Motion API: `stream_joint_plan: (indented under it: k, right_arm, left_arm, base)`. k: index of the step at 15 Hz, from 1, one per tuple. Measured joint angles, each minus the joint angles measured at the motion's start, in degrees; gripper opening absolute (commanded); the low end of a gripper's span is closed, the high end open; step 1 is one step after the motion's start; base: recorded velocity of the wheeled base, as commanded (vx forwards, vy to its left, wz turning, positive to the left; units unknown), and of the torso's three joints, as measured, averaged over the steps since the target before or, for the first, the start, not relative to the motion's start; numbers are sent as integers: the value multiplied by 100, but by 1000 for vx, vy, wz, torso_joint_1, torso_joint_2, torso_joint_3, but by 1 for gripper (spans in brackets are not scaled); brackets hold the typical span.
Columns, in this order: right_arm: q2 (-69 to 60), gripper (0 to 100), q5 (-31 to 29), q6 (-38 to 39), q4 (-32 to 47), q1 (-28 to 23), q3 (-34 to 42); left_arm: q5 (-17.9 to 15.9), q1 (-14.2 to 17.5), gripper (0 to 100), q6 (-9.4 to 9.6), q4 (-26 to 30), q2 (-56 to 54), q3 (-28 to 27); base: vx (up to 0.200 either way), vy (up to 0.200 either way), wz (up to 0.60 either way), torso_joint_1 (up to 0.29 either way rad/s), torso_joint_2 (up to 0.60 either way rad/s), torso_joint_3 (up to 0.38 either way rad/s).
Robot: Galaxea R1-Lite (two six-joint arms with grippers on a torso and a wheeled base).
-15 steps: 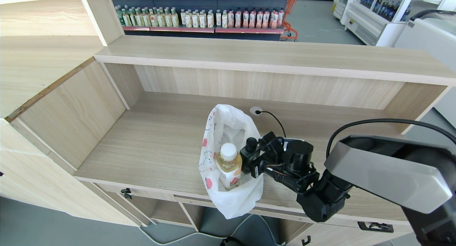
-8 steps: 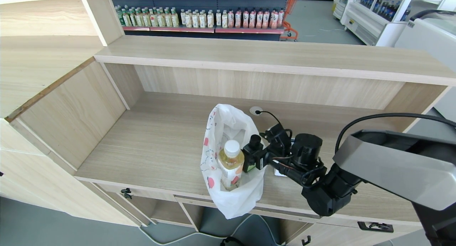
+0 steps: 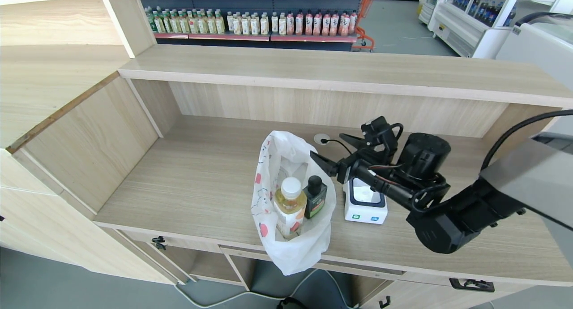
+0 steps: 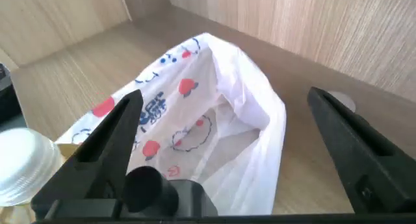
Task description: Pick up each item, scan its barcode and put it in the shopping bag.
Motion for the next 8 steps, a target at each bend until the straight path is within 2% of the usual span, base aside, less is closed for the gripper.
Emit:
stream_joint_plan:
  k: [4,8]
  right_arm:
    - [-896,100,27,35,12,-15,887]
    - [-1843,100,-41,-236,85,-338,1788]
  left_arm:
    - [-1,0,100,0,2,0,0]
    - [0,0,100,-2,0,0,0]
  base:
    - [0,0,0,0,0,0]
    - [0,0,0,0,0,0]
